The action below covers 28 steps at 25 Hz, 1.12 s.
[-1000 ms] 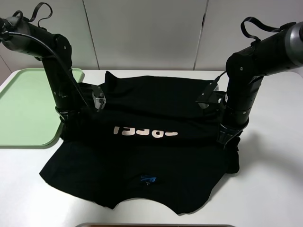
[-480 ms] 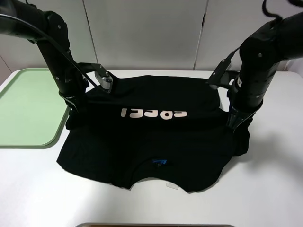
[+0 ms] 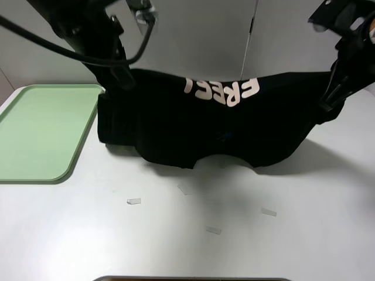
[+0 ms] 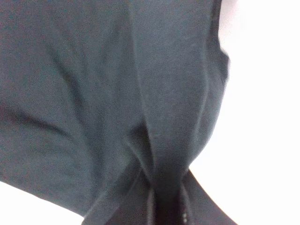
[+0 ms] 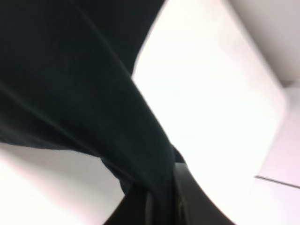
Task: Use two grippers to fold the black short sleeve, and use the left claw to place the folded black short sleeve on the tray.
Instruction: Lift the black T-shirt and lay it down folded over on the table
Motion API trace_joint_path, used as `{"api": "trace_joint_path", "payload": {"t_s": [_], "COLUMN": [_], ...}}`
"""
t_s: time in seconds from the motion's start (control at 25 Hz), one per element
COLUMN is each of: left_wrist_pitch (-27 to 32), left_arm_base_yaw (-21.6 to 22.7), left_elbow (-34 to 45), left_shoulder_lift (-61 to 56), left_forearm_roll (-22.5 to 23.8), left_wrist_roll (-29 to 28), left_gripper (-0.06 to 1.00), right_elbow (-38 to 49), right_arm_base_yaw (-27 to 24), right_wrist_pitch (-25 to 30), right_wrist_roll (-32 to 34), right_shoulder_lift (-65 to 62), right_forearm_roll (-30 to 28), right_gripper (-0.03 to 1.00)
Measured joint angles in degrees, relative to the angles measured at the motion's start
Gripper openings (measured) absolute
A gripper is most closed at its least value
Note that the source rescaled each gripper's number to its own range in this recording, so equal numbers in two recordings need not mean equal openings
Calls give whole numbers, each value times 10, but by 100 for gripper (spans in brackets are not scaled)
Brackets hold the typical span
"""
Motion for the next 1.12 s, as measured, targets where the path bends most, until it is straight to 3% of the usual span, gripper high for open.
{"api": "trace_joint_path", "payload": {"t_s": [0.12,0.24,0.4,0.56,0.68,0.96,1.08,1.12], "left_wrist_pitch": [-5,-20,-13,-18,-31,-33,-34,-35], "left_arm_base_yaw": [-30,-66,-72,-71,-48,22,43,48], "left_elbow": [0,-5,-41,-69,-70,-70,-70,-70], "left_shoulder_lift": [-56,-176,-262,-291,-258,-122,-52,-24], "left_forearm_roll": [15,70,107,150,210,237,237,237], "left_wrist_roll": [-13,-68,-100,-102,-107,-116,-117,-117], "left_gripper": [0,0,0,0,0,0,0,0], "right_elbow": [0,0,-55,-138,-176,-178,-178,-178], "right_arm_base_yaw": [0,0,0,0,0,0,0,0], "right_wrist_pitch": [1,-3,-12,-37,-42,-37,-38,-42], "right_wrist_roll": [1,2,-29,-74,-84,-67,-64,-55], "right_shoulder_lift": [-41,-114,-213,-225,-186,-24,66,113], "right_forearm_roll": [-6,-16,-15,-19,-42,-80,-125,-164], "right_gripper": [1,1,1,1,1,1,1,1]}}
